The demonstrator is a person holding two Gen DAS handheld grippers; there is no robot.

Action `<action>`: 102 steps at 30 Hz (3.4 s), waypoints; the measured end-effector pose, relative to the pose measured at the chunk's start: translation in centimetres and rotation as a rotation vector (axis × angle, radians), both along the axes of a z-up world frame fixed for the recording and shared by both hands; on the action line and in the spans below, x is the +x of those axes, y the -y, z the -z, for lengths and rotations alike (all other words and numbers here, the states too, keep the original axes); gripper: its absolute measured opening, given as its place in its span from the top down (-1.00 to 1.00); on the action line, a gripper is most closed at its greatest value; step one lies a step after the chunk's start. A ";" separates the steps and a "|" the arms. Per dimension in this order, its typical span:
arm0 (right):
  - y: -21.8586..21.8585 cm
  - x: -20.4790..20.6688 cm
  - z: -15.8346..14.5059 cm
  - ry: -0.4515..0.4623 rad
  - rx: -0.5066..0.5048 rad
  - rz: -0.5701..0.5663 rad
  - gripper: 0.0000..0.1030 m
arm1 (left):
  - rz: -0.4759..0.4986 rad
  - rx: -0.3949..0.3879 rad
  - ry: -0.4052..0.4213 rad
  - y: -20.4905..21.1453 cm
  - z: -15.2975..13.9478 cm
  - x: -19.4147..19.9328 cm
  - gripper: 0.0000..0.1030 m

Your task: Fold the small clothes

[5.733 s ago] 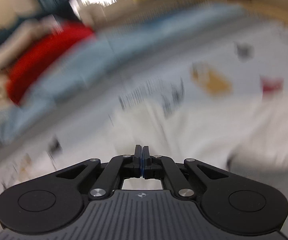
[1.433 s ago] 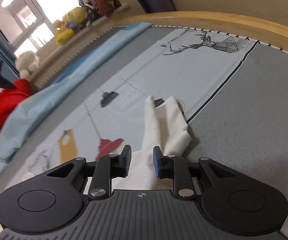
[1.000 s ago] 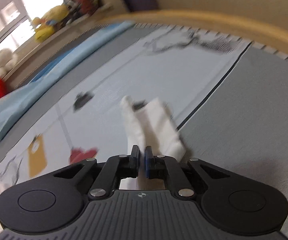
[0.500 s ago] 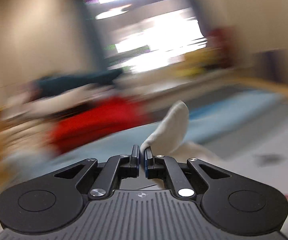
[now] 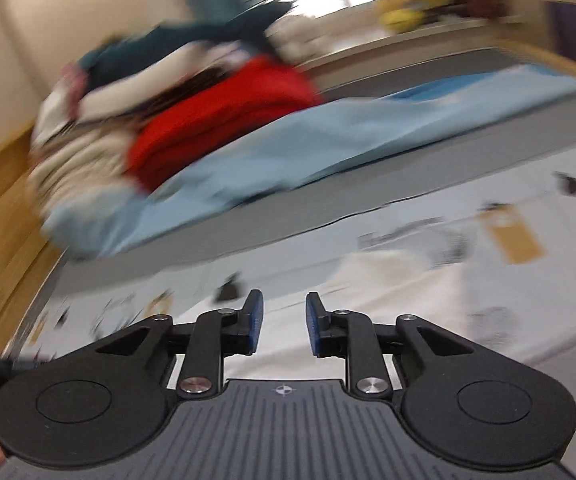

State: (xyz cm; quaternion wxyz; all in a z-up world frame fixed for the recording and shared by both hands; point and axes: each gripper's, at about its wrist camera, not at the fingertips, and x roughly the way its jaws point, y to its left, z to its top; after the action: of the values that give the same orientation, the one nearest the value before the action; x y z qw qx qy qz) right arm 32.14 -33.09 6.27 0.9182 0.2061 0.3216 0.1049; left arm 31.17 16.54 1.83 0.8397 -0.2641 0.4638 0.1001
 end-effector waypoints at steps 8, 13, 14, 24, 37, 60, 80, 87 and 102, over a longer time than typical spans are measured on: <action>7.7 0.7 7.1 -0.188 0.081 0.300 0.47 | 0.017 -0.032 -0.058 1.5 5.7 2.1 0.23; 9.1 2.0 8.7 -0.239 0.126 0.328 0.47 | 0.020 0.006 -0.110 2.6 8.2 3.5 0.21; 9.3 2.2 9.1 -0.249 0.138 0.325 0.47 | 0.022 0.010 -0.118 2.7 8.5 3.8 0.22; 7.2 4.2 11.3 -0.361 0.209 0.255 0.41 | 0.058 0.155 0.003 3.7 3.4 2.6 0.91; 6.6 4.5 14.6 -0.446 0.276 0.341 0.69 | 0.058 0.183 -0.037 2.9 3.4 2.3 0.77; 5.7 4.1 11.7 -0.331 0.114 0.284 0.87 | 0.061 0.044 -0.112 2.5 6.6 2.7 0.55; 7.5 0.2 7.7 -0.352 0.123 0.289 0.75 | 0.168 0.201 -0.159 4.7 4.0 -0.9 0.30; 7.0 -6.8 0.2 -0.162 0.034 0.152 0.75 | 0.261 0.356 -0.066 8.3 -2.1 -7.5 0.20; 10.0 -23.9 0.3 -0.074 -0.053 0.135 0.76 | 0.387 0.214 0.129 9.4 -4.3 -24.8 0.78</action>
State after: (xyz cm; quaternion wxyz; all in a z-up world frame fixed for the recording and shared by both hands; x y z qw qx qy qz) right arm 8.22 -43.08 5.93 0.9158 0.2065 0.3435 0.0266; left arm 6.33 7.13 6.10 0.8944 -0.0854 0.4379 -0.0313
